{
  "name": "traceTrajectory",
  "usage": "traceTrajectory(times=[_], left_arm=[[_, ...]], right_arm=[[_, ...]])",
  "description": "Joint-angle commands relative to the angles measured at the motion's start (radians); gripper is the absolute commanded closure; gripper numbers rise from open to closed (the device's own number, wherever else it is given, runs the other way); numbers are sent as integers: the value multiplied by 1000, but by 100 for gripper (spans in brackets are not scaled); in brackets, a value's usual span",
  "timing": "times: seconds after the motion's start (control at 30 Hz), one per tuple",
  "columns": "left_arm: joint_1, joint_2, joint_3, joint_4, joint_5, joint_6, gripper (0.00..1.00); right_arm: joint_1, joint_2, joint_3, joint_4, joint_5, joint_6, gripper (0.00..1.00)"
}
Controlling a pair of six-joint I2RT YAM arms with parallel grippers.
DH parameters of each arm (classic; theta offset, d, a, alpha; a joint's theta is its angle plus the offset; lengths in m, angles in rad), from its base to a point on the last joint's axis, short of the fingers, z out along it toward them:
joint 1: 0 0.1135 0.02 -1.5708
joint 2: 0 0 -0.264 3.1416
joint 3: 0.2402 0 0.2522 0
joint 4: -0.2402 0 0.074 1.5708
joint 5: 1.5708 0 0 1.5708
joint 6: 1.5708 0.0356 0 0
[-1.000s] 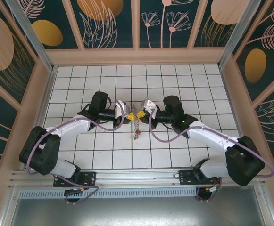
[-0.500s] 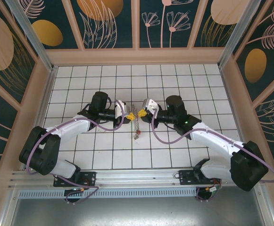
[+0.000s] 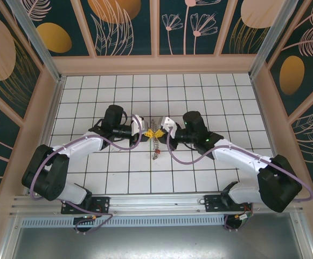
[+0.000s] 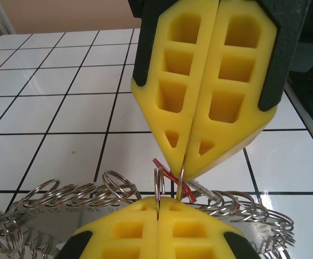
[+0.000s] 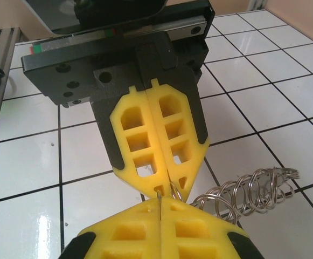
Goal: Put the keys on the keyring
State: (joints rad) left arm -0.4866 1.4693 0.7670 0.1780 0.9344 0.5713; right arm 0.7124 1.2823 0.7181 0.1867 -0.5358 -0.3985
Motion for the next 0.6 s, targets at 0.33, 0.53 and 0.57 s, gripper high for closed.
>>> traceTrajectory(times=[0.33, 0.53, 0.57], left_arm=[[-7, -3, 14, 26, 19, -11, 100], [-7, -2, 14, 29, 22, -9, 100], [-7, 0, 13, 28, 21, -10, 100]], right_arm=[[31, -13, -6, 121, 138, 29, 100], [31, -16, -2, 73, 203, 18, 100], [32, -21, -10, 86, 215, 23, 100]])
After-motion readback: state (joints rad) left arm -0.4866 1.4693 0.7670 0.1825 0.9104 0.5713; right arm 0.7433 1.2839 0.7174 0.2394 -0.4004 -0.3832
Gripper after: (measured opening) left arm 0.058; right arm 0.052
